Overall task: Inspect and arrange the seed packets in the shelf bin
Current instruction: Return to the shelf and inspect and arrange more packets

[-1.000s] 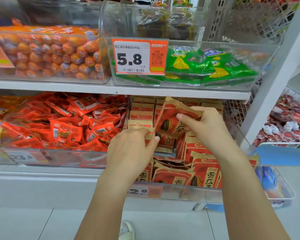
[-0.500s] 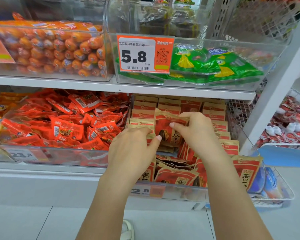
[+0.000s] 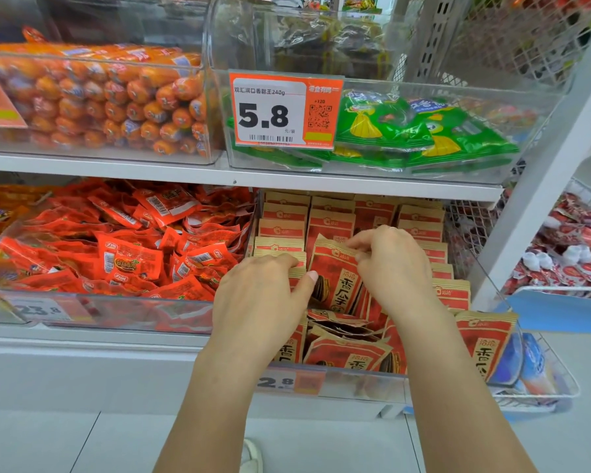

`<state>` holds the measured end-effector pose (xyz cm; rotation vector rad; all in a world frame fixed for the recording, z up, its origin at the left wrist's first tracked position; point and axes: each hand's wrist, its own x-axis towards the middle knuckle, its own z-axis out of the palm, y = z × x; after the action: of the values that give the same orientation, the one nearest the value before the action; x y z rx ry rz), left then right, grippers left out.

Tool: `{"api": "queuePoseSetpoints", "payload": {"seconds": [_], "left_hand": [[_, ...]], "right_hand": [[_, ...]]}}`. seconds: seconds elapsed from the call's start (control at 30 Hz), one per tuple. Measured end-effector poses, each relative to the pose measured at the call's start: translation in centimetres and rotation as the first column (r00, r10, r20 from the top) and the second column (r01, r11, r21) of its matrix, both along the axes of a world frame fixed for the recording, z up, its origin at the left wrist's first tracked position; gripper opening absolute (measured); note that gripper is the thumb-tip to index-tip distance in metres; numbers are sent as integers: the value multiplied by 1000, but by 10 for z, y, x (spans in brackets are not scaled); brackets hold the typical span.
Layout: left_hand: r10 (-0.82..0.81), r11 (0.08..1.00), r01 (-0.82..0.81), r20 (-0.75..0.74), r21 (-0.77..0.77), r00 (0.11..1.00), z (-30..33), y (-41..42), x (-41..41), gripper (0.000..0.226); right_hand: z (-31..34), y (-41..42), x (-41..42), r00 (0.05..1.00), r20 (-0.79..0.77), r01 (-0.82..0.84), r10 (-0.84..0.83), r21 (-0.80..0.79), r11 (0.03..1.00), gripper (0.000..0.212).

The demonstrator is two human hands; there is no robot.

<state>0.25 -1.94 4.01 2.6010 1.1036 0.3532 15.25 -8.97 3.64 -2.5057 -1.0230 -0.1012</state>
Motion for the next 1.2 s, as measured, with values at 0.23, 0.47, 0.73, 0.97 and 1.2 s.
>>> {"api": "queuePoseSetpoints", "payload": {"seconds": [0.23, 0.47, 0.73, 0.97, 1.2], "left_hand": [[0, 1000, 0, 8, -11, 1000, 0, 0, -1, 48], [0, 1000, 0, 9, -9, 1000, 0, 1, -1, 47], [-12, 1000, 12, 56, 1, 998, 0, 3, -3, 47], [2, 1000, 0, 76, -22, 997, -1, 2, -6, 46], [-14, 1000, 14, 85, -7, 996, 0, 3, -3, 46]], "right_hand": [[1, 3, 0, 999, -31, -36, 41, 142, 989, 28], [7, -1, -9, 976, -155, -144, 152, 61, 988, 40], [42, -47, -18, 912, -323, -256, 252, 32, 966, 21], [30, -45, -36, 944, -212, -315, 253, -351, 882, 28], [17, -39, -32, 954, 9, -285, 299, -277, 918, 28]]}}
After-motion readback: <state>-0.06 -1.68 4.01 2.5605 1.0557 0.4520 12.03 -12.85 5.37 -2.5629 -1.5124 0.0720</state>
